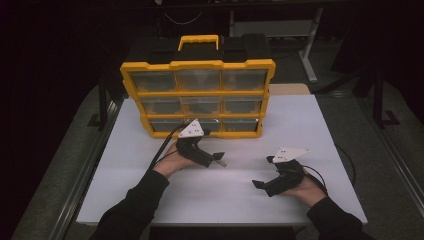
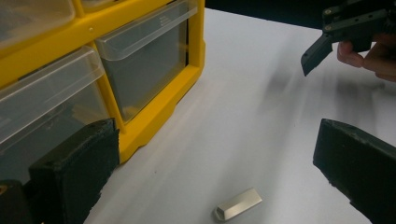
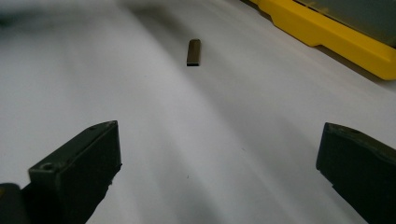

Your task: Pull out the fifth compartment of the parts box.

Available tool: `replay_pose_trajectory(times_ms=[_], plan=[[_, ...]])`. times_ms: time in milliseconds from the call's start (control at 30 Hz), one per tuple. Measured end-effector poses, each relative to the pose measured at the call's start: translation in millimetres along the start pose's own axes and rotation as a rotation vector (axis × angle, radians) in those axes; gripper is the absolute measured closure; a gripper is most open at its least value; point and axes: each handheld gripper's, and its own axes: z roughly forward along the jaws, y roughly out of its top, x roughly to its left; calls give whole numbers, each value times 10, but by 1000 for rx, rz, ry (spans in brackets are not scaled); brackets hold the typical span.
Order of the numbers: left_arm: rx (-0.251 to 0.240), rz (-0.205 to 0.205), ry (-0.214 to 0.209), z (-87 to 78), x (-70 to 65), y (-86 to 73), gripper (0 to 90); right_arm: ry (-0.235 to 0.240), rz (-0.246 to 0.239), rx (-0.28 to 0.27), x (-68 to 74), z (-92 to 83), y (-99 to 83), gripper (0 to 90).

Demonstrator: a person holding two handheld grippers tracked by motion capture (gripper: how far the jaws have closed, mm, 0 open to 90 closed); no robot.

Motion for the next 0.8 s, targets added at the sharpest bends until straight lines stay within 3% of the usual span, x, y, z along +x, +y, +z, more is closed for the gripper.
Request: replay_pose_trajectory(times_ms=[367, 800], plan=[[-21, 25, 22, -3, -1, 6, 1, -4, 3, 1, 3, 2, 2, 0], [-19, 98, 46, -1, -41, 19, 1, -3, 2, -1, 2, -2, 1, 0]])
